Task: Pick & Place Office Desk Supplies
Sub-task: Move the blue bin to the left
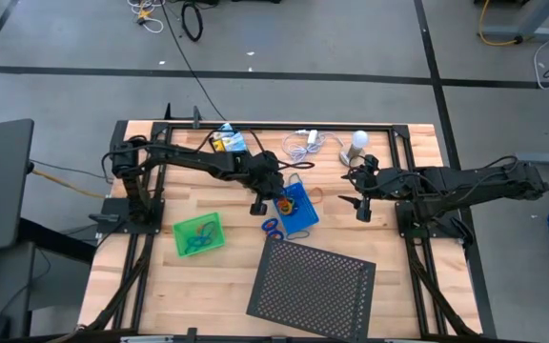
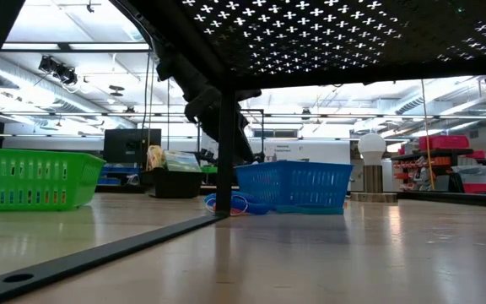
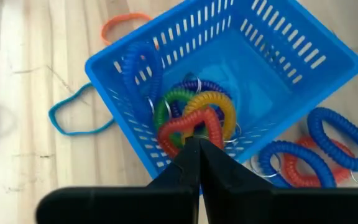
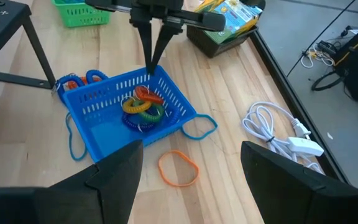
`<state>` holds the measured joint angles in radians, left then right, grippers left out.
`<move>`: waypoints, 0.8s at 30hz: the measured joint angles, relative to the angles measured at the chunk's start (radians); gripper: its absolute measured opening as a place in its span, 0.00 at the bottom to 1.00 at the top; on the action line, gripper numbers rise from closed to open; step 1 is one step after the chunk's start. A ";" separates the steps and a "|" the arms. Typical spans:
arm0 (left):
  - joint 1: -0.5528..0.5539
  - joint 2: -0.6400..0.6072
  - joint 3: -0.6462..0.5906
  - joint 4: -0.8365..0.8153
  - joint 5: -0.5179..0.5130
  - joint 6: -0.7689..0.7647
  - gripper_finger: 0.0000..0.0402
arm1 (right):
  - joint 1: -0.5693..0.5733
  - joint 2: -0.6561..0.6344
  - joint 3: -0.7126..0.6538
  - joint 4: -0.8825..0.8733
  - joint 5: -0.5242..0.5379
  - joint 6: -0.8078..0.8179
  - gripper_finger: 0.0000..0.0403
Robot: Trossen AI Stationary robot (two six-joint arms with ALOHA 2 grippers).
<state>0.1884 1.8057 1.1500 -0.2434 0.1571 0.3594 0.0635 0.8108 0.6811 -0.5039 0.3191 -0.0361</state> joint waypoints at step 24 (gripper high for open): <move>0.023 0.000 0.169 -0.526 -0.208 0.026 0.00 | 0.000 0.000 0.000 -0.014 0.000 -0.006 0.69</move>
<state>0.2112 1.8061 1.3186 -0.7692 -0.0509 0.3851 0.0638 0.8108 0.6811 -0.5181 0.3187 -0.0418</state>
